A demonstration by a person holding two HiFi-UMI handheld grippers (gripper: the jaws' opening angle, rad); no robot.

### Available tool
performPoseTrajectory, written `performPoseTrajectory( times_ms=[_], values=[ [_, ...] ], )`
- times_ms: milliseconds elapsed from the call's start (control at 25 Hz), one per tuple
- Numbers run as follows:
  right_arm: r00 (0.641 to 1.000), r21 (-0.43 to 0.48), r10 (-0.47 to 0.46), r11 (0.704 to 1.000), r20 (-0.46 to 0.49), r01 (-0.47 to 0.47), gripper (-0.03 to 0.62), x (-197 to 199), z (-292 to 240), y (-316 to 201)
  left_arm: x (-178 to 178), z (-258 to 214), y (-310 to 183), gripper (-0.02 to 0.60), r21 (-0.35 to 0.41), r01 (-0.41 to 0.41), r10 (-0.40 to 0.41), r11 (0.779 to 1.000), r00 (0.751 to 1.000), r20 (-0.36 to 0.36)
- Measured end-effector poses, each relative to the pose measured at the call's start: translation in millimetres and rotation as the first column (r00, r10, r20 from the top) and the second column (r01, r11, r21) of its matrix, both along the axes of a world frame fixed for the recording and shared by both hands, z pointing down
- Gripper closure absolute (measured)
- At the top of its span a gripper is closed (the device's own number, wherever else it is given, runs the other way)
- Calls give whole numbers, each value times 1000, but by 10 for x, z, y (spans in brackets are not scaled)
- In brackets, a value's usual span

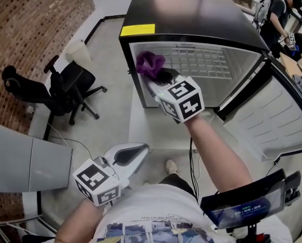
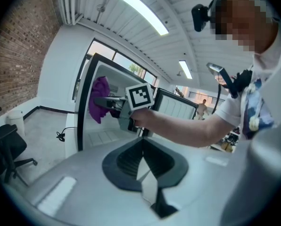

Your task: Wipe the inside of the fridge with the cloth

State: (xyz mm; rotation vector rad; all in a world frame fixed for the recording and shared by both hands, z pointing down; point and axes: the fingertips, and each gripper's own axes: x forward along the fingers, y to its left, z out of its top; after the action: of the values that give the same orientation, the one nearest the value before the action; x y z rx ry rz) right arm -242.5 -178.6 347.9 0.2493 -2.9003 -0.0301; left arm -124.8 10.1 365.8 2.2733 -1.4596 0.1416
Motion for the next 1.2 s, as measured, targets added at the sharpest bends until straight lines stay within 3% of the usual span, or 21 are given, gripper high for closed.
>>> performPoseTrajectory(
  times_ms=[240, 440, 760, 1200],
  values=[
    [999, 18, 40, 999, 36, -41, 525, 182, -141, -89, 43, 28, 19, 577, 2, -12, 12, 1000, 1000, -5],
    [990, 38, 133, 990, 42, -135, 525, 317, -245, -392, 26, 2, 25, 577, 6, -17, 17, 1000, 1000, -9],
    [979, 60, 203, 977, 20, -204, 525, 177, -249, -937, -25, -32, -53, 577, 17, 13, -13, 1000, 1000, -7],
    [973, 62, 231, 971, 1, -231, 525, -111, -183, -1355, -132, -47, -223, 577, 32, 87, -87, 996, 996, -15]
  ],
)
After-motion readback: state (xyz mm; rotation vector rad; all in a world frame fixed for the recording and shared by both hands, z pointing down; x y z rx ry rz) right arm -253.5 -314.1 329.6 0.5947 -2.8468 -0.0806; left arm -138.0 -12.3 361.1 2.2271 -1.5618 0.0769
